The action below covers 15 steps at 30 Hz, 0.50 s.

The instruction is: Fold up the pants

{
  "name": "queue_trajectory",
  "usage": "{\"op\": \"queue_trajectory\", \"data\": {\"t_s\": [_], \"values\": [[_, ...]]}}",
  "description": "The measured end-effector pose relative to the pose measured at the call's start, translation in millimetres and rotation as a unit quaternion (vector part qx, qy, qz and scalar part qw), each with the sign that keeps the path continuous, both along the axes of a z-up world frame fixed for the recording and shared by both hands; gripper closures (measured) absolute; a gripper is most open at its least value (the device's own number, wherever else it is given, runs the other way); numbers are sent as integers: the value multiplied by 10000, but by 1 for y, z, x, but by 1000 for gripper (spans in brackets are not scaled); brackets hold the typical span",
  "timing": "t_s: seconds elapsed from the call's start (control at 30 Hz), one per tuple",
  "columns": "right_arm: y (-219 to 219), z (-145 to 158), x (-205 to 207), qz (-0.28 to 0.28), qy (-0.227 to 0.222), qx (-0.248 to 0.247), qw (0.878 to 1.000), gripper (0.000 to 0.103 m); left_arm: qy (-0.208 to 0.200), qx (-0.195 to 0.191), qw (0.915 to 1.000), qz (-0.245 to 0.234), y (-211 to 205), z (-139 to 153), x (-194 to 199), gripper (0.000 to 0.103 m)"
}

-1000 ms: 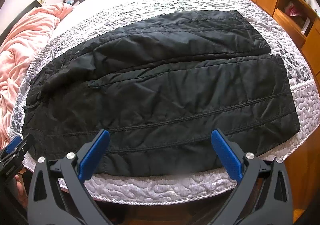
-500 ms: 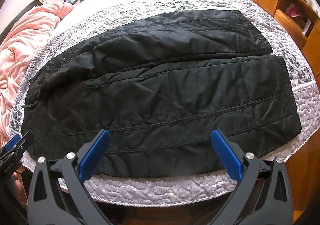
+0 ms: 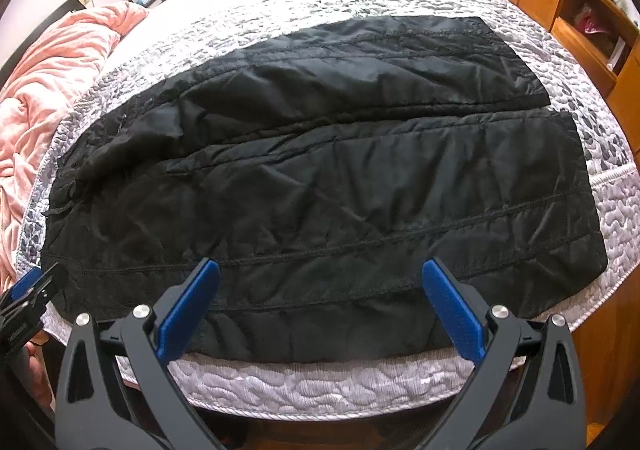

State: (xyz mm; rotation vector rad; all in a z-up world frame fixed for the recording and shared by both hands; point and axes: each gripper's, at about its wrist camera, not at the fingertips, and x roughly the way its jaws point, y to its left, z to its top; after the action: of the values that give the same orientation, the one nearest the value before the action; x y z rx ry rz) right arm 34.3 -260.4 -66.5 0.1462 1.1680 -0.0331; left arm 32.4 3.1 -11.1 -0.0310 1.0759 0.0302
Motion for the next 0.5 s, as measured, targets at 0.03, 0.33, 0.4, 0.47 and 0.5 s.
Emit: {"op": "queue_trajectory", "data": {"t_s": [0.03,0.33,0.4,0.47,0.5], "values": [[-5,3,2,23,-62,51,10000,2,5,-50,10000,-21,-2,-1,3,4],[-158,35,98,-336,-276,-253,9987,2,-320,-596,9960,-582,-80,14,88,4],[-194,32,134,-239,-115,-70,9996,2,-314,-729,9940,-758,-107,16,116,4],[-225,25,172,-235,4,51,9997,2,-345,-651,9933,-891,-138,15,148,4],[-236,20,189,-169,118,140,9997,2,-322,-569,9930,-981,-155,12,166,4]]}}
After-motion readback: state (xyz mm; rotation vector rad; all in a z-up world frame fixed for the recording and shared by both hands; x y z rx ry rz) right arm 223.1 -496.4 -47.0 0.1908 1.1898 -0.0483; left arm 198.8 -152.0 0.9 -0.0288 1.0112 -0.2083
